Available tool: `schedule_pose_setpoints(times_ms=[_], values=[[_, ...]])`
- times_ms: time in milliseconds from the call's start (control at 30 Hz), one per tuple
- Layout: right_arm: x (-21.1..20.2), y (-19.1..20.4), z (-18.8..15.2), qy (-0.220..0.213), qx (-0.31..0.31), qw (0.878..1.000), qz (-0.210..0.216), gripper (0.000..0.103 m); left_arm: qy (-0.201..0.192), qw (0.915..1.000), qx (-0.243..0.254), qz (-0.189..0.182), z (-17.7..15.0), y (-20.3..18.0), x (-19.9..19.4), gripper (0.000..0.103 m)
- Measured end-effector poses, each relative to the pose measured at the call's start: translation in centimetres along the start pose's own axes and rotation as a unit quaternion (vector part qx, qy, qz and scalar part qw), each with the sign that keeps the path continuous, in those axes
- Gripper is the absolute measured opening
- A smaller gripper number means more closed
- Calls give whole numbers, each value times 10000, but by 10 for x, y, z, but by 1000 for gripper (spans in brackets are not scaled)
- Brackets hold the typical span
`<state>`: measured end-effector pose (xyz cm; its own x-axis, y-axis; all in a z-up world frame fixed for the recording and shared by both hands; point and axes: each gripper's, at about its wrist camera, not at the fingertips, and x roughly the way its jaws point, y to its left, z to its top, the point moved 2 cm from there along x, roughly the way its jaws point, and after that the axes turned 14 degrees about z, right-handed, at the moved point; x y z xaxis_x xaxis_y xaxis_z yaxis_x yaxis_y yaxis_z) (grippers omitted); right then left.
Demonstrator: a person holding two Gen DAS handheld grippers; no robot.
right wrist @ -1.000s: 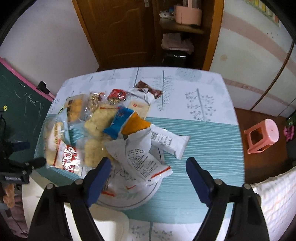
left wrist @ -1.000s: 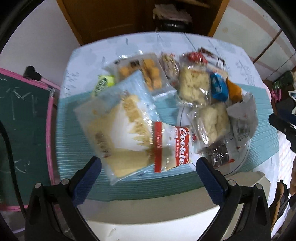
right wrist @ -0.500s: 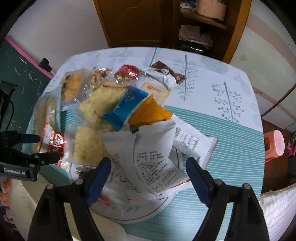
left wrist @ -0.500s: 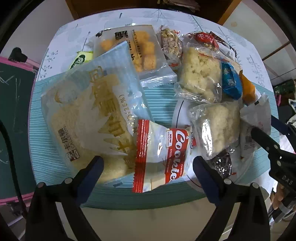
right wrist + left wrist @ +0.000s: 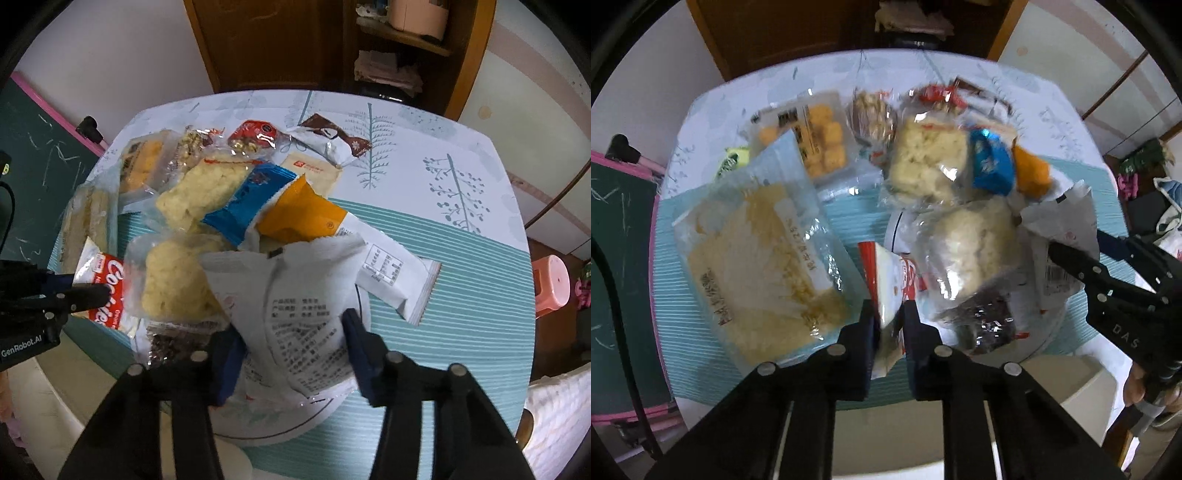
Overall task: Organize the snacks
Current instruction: 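Grasp the white printed snack bag with the right tool while the left tool grasps the red Cookies packet, then carry both packets to the white tray and open both tools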
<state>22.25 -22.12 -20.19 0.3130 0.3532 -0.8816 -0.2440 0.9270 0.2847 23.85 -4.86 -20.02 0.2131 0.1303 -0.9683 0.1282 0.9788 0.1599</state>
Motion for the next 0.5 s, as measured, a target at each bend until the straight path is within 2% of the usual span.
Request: schedule_pose_setpoints(times_ms=[267, 500], values=[[-70, 18, 3, -822, 22, 9966, 51, 46, -971, 9947, -337, 32, -11, 31, -92, 11], [-152, 64, -23, -1547, -25, 9871, 406, 46, -1998, 9783, -527, -176, -75, 63, -195, 11]])
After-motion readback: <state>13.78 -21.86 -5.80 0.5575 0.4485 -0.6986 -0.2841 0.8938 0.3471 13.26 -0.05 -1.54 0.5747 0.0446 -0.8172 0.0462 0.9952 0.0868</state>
